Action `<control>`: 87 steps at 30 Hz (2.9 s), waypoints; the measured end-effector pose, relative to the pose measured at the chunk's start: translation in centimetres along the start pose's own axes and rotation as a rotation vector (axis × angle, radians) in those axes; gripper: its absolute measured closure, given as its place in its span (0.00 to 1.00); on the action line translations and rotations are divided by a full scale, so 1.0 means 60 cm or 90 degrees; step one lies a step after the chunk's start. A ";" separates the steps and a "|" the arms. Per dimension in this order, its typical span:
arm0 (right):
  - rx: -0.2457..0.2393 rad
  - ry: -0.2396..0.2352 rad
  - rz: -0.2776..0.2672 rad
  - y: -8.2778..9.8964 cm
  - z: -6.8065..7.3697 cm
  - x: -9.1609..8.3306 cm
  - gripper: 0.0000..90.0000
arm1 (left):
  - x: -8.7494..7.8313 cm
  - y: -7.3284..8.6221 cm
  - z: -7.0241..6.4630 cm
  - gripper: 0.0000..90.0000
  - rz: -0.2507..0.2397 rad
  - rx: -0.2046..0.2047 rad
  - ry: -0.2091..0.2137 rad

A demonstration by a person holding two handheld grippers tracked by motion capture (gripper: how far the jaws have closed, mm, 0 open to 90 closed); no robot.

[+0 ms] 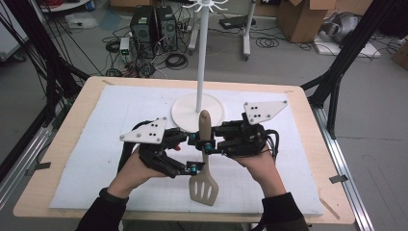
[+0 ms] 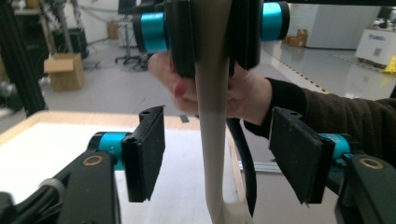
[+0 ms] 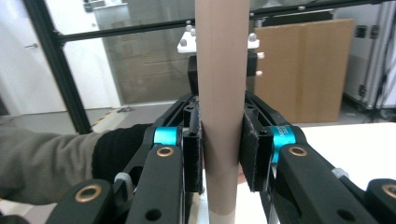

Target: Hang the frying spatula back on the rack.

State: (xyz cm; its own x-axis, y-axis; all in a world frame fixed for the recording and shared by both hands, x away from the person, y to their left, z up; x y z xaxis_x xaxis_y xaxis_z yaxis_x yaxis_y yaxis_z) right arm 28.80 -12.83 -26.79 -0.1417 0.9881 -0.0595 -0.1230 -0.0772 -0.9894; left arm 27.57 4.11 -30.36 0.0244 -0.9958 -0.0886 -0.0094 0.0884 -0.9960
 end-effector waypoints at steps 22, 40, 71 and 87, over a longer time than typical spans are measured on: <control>-0.037 0.027 -0.003 0.002 0.007 -0.011 0.59 | 0.004 0.000 0.010 0.86 0.011 0.032 -0.021; -0.005 0.262 0.028 0.112 -0.003 -0.137 0.24 | -0.019 -0.076 0.101 0.86 0.041 0.028 -0.072; 0.033 0.343 0.062 0.207 -0.013 -0.203 0.16 | 0.018 -0.150 0.282 0.86 0.084 -0.026 -0.157; 0.054 0.357 0.077 0.227 -0.013 -0.219 0.16 | 0.031 -0.147 0.343 0.86 0.080 -0.066 -0.225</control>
State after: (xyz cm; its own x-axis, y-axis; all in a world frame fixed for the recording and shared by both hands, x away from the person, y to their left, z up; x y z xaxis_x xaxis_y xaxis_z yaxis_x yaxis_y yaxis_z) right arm 29.73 -26.76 -39.60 0.3800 0.8890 -0.2555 -0.2199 -0.1815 -0.9585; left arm 48.27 2.00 -21.88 0.3599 -0.9055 -0.2248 -0.1354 0.1877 -0.9729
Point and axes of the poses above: each handheld gripper's, and its own axes: x roughly forward along the jaws, y roughly out of its underside, z roughly to its left, the point moved 4 cm from there along x, roughly forward along the jaws, and after that the axes turned 3 degrees about -y, right-handed, at the moved point
